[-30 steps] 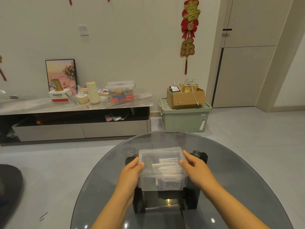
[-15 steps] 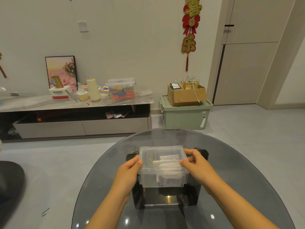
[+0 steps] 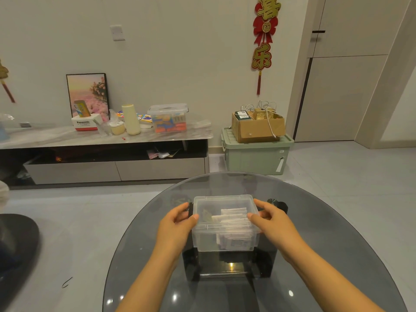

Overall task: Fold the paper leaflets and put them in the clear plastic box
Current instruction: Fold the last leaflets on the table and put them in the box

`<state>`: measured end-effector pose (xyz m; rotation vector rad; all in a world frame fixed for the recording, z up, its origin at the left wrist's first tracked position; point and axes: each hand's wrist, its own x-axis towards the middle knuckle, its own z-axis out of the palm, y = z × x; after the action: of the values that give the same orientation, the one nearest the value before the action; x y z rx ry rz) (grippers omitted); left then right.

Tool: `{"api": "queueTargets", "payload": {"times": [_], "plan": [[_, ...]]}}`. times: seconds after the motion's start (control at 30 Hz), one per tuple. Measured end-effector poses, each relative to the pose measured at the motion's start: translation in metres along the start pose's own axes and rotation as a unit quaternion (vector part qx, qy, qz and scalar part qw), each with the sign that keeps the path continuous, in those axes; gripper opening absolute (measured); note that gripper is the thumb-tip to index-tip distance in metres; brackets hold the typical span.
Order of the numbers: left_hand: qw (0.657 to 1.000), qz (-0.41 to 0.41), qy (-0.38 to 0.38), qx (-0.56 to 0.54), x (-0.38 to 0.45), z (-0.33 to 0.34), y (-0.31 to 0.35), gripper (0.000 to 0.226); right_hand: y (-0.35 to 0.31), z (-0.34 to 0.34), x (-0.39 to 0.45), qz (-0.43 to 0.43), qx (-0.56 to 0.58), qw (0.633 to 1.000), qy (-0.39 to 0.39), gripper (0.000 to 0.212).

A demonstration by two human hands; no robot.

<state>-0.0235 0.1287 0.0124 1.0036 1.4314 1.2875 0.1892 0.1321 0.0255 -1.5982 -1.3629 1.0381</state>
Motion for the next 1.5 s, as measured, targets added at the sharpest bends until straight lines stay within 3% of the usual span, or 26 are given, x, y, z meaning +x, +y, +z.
{"api": "queueTargets", "payload": {"times": [0.13,0.37,0.63,1.03,1.27,1.4,1.5], "plan": [[0.999,-0.033,0.019,-0.027,0.004,0.003,-0.004,0.048,-0.001,0.001,0.0,-0.003,0.004,1.0,0.003,0.048],[0.996,-0.041,0.043,-0.061,0.007,0.013,-0.004,0.036,0.0,0.005,-0.002,-0.012,-0.002,1.0,0.01,0.051],[0.989,-0.086,-0.048,-0.111,0.014,0.005,-0.008,0.043,-0.002,0.003,-0.002,-0.015,-0.005,1.0,0.002,0.052],[0.994,-0.034,-0.1,0.022,0.009,-0.005,-0.012,0.047,0.005,0.002,-0.009,-0.084,-0.122,0.989,-0.021,0.052],[0.996,-0.071,-0.039,-0.023,0.014,0.001,-0.012,0.047,0.01,0.003,-0.002,-0.087,-0.131,0.987,-0.016,0.051],[0.992,0.018,0.04,0.116,0.001,0.013,-0.006,0.042,0.014,0.001,0.003,-0.105,-0.165,0.98,-0.037,0.049],[0.982,0.049,0.057,0.175,-0.002,0.015,-0.006,0.041,0.015,0.001,0.005,-0.104,-0.177,0.978,-0.042,0.046]]}}
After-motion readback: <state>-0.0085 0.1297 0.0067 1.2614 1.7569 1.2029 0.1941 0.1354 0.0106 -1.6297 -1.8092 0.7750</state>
